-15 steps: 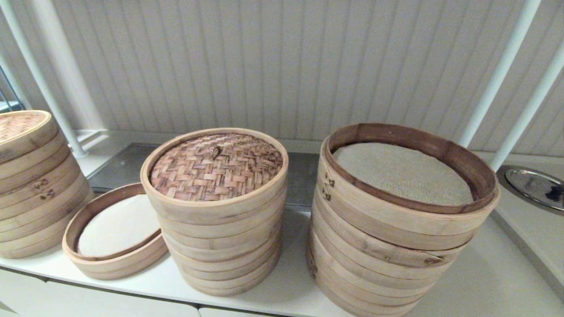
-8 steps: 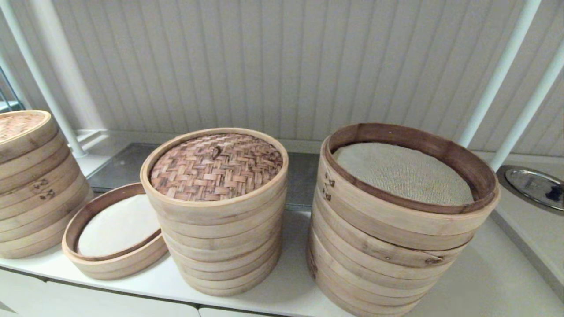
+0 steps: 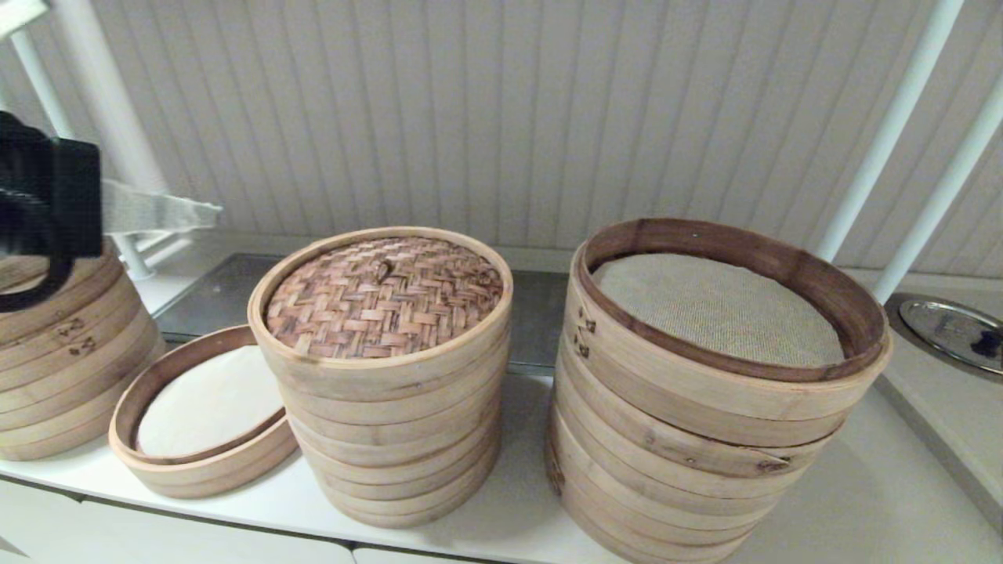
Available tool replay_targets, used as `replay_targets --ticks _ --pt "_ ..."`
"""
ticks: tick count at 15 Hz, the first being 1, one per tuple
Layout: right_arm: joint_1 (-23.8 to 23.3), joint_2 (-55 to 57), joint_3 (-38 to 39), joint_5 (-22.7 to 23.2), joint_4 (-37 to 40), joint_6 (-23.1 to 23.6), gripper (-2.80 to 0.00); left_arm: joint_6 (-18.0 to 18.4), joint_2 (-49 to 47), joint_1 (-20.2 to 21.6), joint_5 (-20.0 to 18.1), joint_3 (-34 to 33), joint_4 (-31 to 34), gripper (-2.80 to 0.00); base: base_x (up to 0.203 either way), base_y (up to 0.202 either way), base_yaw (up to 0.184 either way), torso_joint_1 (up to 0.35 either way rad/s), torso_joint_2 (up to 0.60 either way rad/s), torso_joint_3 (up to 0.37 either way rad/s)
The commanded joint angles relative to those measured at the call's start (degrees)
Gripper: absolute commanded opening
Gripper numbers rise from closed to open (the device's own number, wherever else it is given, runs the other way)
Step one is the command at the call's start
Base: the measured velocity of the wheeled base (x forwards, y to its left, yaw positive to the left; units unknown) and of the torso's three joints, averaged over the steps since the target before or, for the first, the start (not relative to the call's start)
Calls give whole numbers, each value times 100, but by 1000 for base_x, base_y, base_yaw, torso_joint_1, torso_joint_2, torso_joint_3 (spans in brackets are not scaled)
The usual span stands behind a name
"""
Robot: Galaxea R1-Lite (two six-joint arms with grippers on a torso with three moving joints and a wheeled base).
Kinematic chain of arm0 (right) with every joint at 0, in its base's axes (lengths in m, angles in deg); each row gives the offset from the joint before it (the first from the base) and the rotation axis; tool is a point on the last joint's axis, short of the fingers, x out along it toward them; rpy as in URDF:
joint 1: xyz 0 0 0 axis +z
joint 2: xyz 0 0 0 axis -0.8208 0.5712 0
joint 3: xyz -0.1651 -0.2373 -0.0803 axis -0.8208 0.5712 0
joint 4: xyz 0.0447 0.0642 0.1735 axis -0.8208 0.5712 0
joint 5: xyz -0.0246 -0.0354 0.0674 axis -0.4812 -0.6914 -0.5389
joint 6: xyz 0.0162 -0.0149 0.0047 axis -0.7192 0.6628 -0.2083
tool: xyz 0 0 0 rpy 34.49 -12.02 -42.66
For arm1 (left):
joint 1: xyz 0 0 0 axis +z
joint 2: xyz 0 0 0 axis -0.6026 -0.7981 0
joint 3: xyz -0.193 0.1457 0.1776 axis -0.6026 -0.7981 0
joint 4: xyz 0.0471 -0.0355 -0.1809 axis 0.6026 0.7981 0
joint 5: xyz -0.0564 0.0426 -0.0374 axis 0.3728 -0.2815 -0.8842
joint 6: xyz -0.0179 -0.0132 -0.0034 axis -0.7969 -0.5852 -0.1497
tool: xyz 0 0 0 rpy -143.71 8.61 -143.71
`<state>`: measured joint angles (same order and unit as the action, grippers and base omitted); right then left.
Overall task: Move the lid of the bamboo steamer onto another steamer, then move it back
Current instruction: Pick up the steamer
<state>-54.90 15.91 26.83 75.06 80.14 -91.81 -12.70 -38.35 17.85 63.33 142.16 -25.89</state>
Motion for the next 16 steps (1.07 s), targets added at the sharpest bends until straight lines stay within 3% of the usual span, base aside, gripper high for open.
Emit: replay_targets --ticks 1,5,6,12,16 --pt "0 -3 18 1 -6 -4 -280 -4 -735 -61 -3 225 44 -280 0 0 0 0 0 0" --pt "0 -3 18 1 -6 -4 -280 54 -1350 -236 64 573 15 -280 0 0 0 0 0 0" --pt "0 -3 18 1 -7 -4 -280 70 -1465 -252 164 721 50 0 0 0 0 0 0 0" --pt "0 -3 18 1 -6 -4 -280 132 -2194 -333 265 902 -113 0 0 0 0 0 0 0" --pt "0 -3 18 4 -7 -4 -280 110 -2658 -608 412 1011 -350 0 0 0 0 0 0 0"
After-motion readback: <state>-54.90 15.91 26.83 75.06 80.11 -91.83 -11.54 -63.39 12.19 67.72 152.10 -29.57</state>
